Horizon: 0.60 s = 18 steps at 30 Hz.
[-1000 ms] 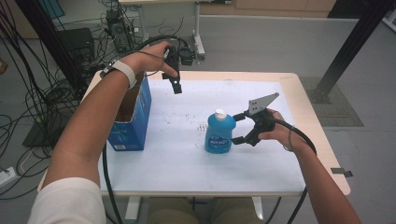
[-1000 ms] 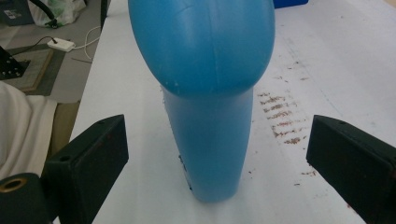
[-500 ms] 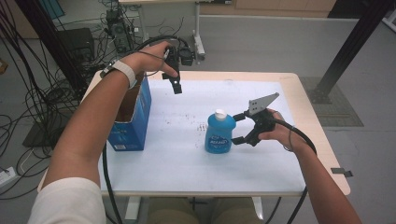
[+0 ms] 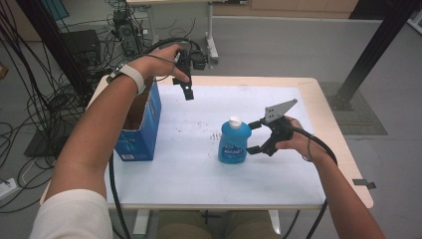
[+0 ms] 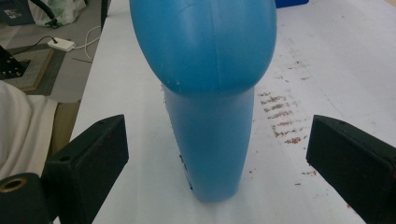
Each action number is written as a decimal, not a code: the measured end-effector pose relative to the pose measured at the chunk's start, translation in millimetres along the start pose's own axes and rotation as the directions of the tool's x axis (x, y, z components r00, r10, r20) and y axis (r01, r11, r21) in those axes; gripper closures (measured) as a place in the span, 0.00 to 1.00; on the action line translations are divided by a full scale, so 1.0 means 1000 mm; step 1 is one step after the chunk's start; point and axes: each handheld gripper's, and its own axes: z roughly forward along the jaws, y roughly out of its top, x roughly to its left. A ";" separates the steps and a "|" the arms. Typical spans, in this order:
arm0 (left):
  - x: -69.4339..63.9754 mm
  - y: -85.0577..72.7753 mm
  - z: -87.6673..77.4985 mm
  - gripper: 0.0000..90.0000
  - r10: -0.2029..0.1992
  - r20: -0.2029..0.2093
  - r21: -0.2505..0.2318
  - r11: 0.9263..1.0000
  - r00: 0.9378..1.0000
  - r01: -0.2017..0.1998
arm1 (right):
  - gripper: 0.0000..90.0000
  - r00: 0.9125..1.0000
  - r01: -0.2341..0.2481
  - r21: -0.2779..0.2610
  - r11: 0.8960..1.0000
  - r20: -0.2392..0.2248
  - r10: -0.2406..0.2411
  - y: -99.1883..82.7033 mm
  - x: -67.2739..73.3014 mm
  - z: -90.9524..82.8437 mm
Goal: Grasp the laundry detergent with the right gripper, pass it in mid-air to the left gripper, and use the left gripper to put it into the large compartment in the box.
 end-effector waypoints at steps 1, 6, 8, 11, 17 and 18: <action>0.000 0.000 0.000 0.11 0.000 0.000 0.000 1.000 1.000 0.000 | 0.06 1.000 0.000 -0.001 1.000 -0.001 0.000 0.000 0.000 0.000; 0.000 0.000 0.000 0.11 -0.001 -0.001 -0.001 1.000 1.000 0.001 | 0.06 1.000 -0.001 0.000 1.000 -0.002 0.001 0.000 0.001 0.001; 0.000 0.000 0.000 0.11 -0.001 -0.001 -0.002 1.000 1.000 0.001 | 0.06 1.000 0.000 0.001 1.000 -0.001 0.000 0.000 0.001 0.001; 0.000 0.000 0.000 0.11 -0.001 -0.002 -0.002 1.000 1.000 0.001 | 0.06 1.000 0.002 0.001 1.000 -0.001 -0.002 -0.001 0.000 0.001; 0.000 0.000 0.000 0.11 -0.001 -0.001 -0.002 1.000 1.000 0.001 | 0.06 1.000 -0.001 0.004 1.000 -0.001 0.001 -0.001 0.000 0.000; 0.000 0.000 0.000 0.11 -0.001 -0.001 -0.002 1.000 1.000 0.001 | 0.06 1.000 -0.001 0.002 1.000 0.001 0.001 -0.001 0.000 0.000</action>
